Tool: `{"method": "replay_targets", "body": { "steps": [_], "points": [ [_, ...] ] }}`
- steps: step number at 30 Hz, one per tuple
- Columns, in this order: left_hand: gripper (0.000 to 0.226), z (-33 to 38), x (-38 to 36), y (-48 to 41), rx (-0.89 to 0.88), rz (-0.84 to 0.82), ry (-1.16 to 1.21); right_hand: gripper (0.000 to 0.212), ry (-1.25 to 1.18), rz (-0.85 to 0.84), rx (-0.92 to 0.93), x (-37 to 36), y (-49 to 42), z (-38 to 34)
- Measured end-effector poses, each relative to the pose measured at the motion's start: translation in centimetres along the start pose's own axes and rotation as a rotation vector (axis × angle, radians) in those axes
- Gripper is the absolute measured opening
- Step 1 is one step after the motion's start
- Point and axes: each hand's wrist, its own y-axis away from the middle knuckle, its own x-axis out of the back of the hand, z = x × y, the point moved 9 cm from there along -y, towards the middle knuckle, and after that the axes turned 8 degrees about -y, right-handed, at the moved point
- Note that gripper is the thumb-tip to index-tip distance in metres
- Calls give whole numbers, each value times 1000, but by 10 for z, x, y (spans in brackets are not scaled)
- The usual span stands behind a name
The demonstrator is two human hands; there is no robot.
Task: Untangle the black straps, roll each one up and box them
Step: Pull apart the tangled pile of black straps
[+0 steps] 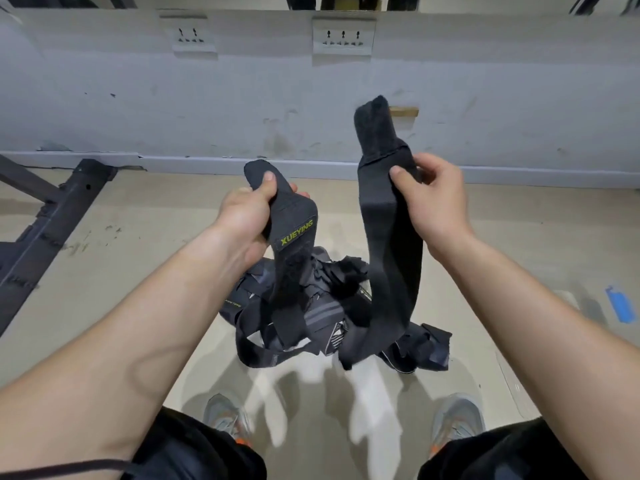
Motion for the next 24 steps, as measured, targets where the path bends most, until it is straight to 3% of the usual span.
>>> {"method": "replay_targets", "body": {
  "steps": [3,6,11,15,20,24],
  "points": [
    [23,-6,-6,4,49,53,130,13,340,16,232,-22,26,-24],
    [21,-13,-21,10,85,17,151,24,424,-125,363,-65,62,-28],
    [29,-13,-23,12,125,-29,240,32,240,-247,260,-84,69,-8],
    [39,-13,-24,10,170,-99,179,21,190,-282,204,-79,57,-5],
    [47,1,-38,17,147,-280,164,55,19,-255,-32,-66,42,4],
    [42,5,-52,33,118,-475,130,39,-106,-200,-90,-57,37,4]
  ]
}}
